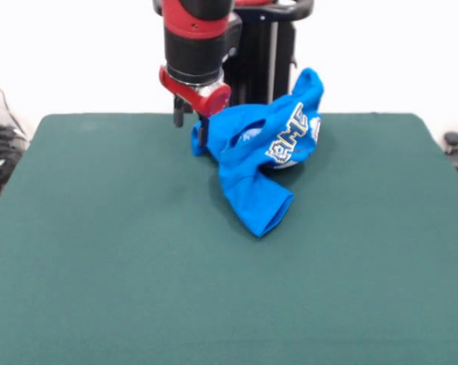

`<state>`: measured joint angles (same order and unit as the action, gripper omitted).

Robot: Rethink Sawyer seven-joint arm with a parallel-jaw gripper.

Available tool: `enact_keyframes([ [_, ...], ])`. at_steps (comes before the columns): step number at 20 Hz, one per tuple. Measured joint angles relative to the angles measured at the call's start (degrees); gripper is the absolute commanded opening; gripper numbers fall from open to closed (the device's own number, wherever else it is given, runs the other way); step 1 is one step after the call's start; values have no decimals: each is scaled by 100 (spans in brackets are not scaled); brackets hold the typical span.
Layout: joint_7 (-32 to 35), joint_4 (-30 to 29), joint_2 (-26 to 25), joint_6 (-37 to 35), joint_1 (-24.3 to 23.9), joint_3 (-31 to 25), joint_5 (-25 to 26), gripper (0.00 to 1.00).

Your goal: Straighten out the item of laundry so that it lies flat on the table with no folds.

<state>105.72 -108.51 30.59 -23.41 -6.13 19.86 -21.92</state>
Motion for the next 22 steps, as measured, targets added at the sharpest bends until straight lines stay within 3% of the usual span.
enact_keyframes([
  [13, 0, -100, -75, 175, -410, -25, 119, 100],
  [22, 0, -782, 284, 208, -612, -284, 139, 100],
])
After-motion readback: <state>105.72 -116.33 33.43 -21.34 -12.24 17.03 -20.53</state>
